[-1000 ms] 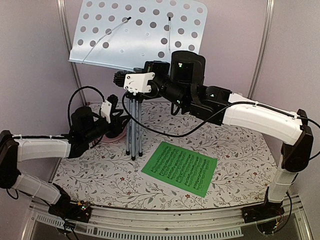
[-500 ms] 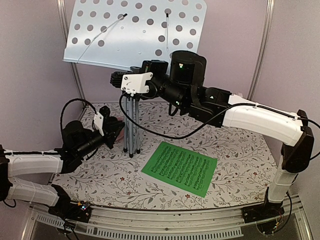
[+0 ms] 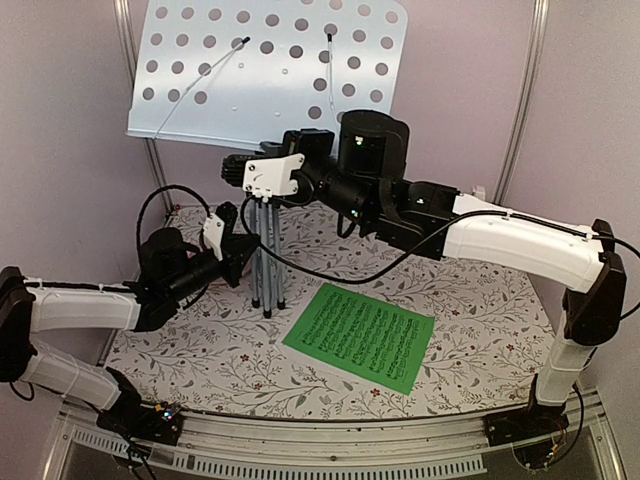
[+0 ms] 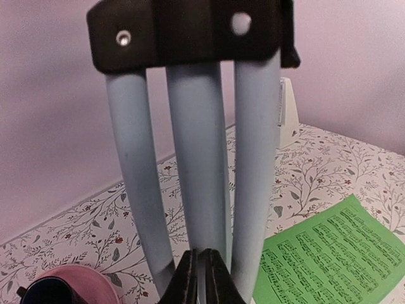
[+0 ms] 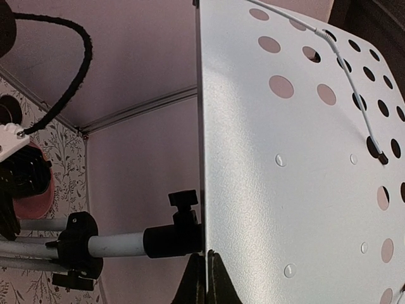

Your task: Set up the instrument practice props

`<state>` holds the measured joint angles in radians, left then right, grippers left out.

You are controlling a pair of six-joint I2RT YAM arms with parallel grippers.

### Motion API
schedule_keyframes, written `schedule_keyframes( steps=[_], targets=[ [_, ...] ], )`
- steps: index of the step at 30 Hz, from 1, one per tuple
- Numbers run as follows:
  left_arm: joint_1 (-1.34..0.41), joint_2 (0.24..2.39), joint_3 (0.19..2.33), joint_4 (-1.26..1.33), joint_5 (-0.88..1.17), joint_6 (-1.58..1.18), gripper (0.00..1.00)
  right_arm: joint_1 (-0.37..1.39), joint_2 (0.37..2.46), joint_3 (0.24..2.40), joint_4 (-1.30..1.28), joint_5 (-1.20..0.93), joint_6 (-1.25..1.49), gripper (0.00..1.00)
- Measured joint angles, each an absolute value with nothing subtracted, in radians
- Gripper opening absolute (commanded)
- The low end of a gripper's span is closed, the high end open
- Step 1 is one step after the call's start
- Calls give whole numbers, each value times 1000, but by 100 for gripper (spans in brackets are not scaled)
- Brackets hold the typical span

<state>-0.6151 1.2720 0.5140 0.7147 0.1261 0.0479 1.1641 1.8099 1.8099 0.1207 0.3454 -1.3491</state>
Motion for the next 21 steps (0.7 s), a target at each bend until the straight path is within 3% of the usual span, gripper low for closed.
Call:
schedule_keyframes(
  steps=[10,21],
  targets=[
    [-612,1316,548,705,153,79,14,1163,1798,1778,128,327,-1351,0],
    [-608,1370,583,688,170,76,30,1162,1789,1771,126,310,-1351,0]
  ],
)
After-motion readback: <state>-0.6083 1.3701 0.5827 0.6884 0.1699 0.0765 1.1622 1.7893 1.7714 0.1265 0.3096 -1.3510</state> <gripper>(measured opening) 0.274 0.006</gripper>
